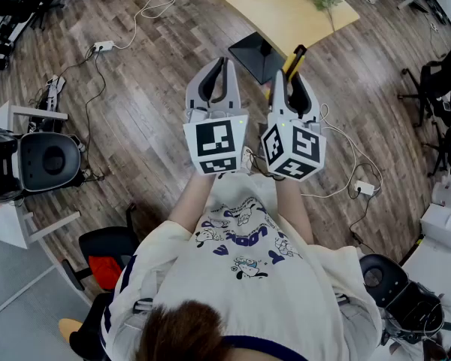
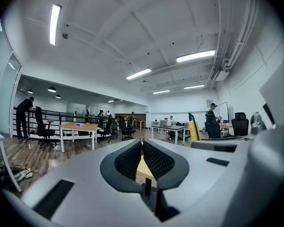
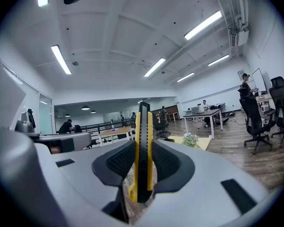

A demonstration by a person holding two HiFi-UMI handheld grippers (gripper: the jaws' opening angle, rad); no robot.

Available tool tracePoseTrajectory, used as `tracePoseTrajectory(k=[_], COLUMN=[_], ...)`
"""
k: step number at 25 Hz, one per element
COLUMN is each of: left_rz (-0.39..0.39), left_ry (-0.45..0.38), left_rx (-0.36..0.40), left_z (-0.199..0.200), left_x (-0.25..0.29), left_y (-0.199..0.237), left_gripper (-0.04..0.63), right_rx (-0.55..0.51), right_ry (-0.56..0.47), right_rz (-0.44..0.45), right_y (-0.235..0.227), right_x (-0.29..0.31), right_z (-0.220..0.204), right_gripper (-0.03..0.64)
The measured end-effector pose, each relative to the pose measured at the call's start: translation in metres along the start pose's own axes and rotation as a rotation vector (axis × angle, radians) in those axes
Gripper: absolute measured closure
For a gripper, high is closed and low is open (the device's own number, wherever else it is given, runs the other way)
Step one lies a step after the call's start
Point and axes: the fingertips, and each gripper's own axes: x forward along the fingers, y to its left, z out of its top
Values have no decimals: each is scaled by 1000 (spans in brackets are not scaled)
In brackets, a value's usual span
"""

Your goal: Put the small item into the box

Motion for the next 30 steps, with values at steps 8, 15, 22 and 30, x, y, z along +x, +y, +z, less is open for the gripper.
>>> tracePoseTrajectory(k=[8,15,22,30], left_rz=[5,26,63,94], left_ry=[5,6,-8,5], left_rx=[3,4,1,9], left_z=[-2,-3,1,-5], left_x=[17,49,79,95], left_y=[-5,-11,-15,-15], left_gripper=[568,568,568,568], right_rx=[4,25,9,22], right_ry=[12,11,17,37], right_rz=[13,37,72,106], right_y=[-9,-26,-42,-47], right_x=[15,46,78,100], right_z=[-1,4,11,7], right_gripper=[492,492,492,492])
